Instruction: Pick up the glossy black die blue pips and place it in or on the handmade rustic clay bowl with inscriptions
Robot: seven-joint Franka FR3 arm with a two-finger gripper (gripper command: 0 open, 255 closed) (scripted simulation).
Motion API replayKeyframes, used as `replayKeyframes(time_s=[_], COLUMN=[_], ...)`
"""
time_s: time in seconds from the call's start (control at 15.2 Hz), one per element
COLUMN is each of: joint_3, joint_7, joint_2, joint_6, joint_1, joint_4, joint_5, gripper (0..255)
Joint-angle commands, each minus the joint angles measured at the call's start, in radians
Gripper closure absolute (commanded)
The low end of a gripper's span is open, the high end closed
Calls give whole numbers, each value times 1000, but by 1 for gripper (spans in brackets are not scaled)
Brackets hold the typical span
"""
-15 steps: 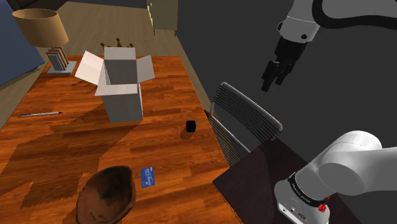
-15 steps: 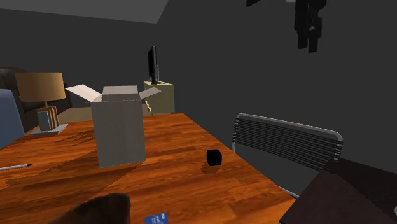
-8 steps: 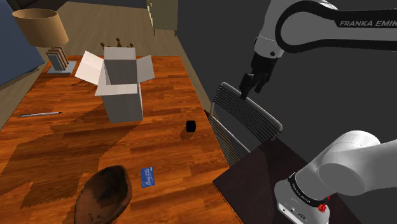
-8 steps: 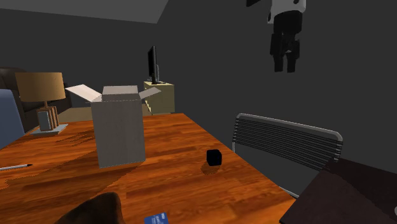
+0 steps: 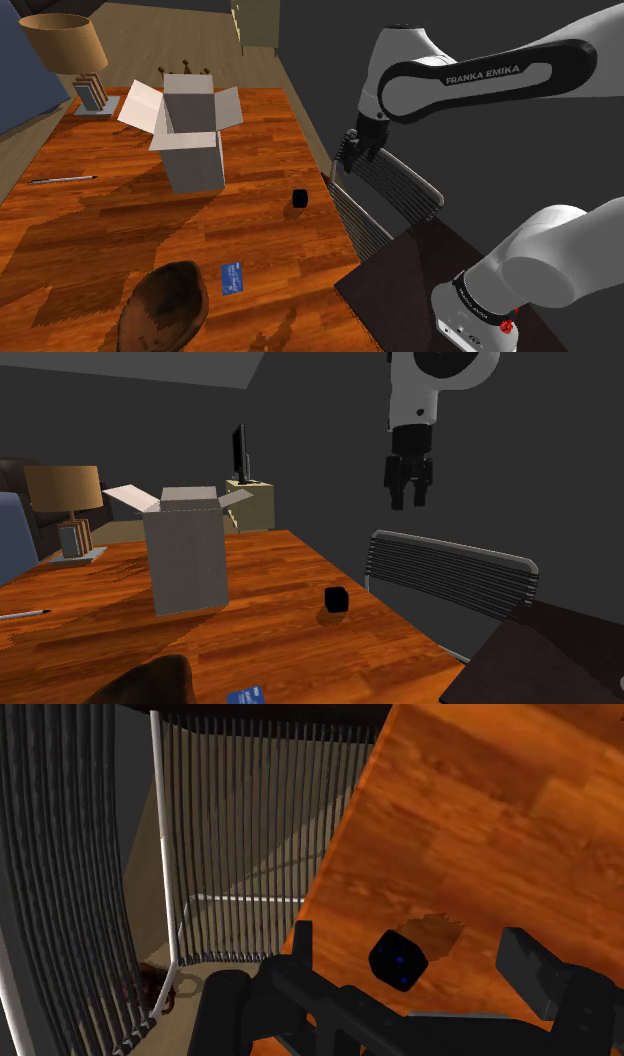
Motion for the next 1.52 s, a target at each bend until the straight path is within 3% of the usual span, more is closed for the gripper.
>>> replayKeyframes(time_s=[0.0,0.53,1.06,1.45], joint_3=[16,56,29,9], joint_7=[20,129,250,272], joint_2=[69,383,706,790], joint_6=[67,282,408,467], joint_1=[0,6,58,76], joint_4=[9,118,317,343], joint_5=[-9,-101,-233,-262], gripper=[0,0,0,0])
